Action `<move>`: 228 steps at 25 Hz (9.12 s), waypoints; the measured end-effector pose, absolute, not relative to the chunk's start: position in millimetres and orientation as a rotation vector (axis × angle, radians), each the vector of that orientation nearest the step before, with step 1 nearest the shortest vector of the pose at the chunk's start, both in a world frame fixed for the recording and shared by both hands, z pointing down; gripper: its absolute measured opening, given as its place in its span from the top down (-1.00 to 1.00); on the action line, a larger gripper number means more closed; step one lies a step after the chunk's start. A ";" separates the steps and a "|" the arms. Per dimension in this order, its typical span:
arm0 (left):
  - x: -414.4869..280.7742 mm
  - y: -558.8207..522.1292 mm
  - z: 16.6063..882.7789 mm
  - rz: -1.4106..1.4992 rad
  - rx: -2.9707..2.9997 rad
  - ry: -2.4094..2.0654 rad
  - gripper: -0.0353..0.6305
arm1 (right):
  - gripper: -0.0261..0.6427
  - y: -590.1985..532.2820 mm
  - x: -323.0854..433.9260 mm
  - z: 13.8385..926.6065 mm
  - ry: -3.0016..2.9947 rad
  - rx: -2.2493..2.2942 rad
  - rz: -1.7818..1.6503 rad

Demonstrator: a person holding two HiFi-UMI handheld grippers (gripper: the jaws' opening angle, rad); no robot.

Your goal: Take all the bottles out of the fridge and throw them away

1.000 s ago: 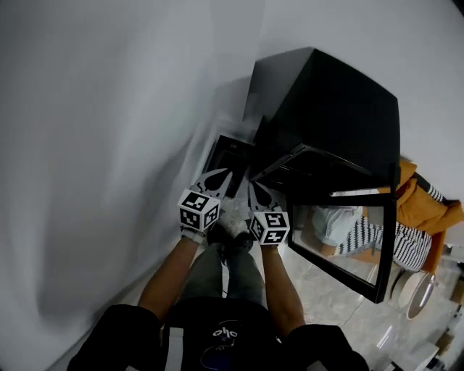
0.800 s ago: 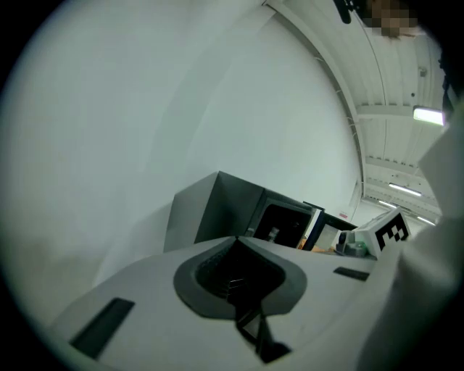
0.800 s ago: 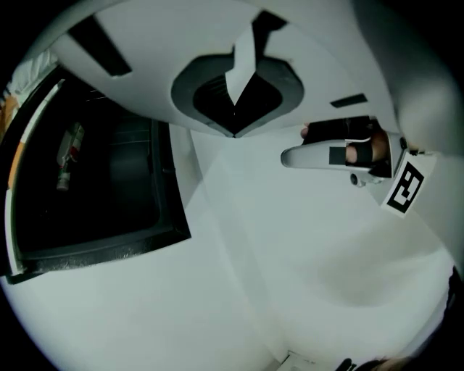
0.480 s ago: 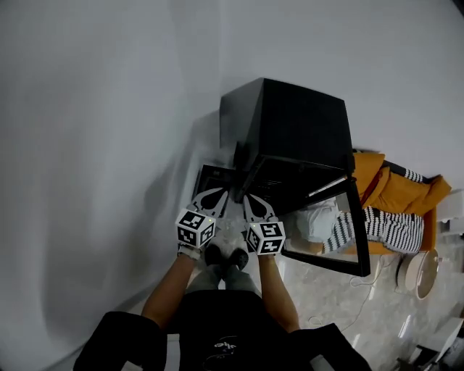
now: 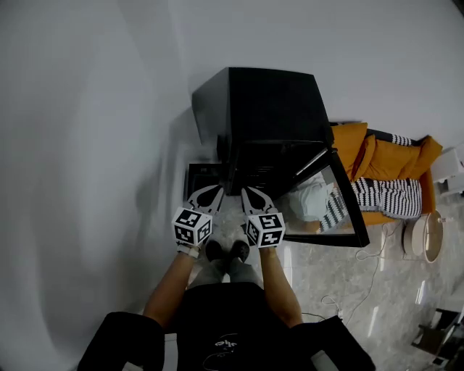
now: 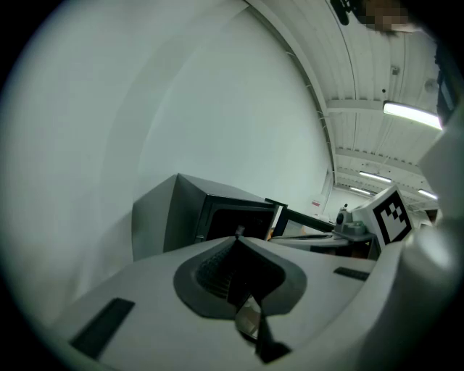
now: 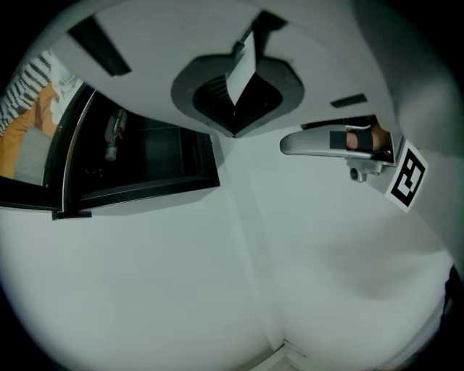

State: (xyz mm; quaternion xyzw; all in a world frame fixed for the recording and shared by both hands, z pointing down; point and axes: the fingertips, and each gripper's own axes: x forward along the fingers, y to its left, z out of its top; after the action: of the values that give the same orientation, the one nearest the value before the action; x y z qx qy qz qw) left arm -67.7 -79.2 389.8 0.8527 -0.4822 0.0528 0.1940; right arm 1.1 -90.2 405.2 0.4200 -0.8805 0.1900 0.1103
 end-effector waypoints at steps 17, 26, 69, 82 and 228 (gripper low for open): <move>34.6 -90.8 366.5 0.201 2.586 -1.074 0.87 | 0.90 -79.2 116.3 383.2 -2.446 1.591 0.553; 74.8 -92.9 365.8 0.239 2.644 -0.969 0.87 | 0.90 -75.1 158.6 384.0 -2.387 1.705 0.568; 139.0 -198.1 506.1 0.372 2.715 -0.931 0.87 | 0.89 -228.0 224.9 521.0 -2.334 2.014 0.472; 137.1 -260.0 574.9 0.249 2.750 -1.054 0.87 | 0.68 -316.2 211.8 582.7 -2.370 2.053 0.249; -288.6 -84.9 838.0 0.141 1.899 -1.821 0.87 | 0.40 -149.6 -195.0 964.7 -2.434 1.028 0.385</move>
State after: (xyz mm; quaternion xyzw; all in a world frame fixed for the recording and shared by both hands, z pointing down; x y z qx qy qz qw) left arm -288.6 -84.9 838.0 0.6977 -0.6691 0.0517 0.2506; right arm -195.0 -149.6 964.7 0.3745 -0.8863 0.1403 0.2337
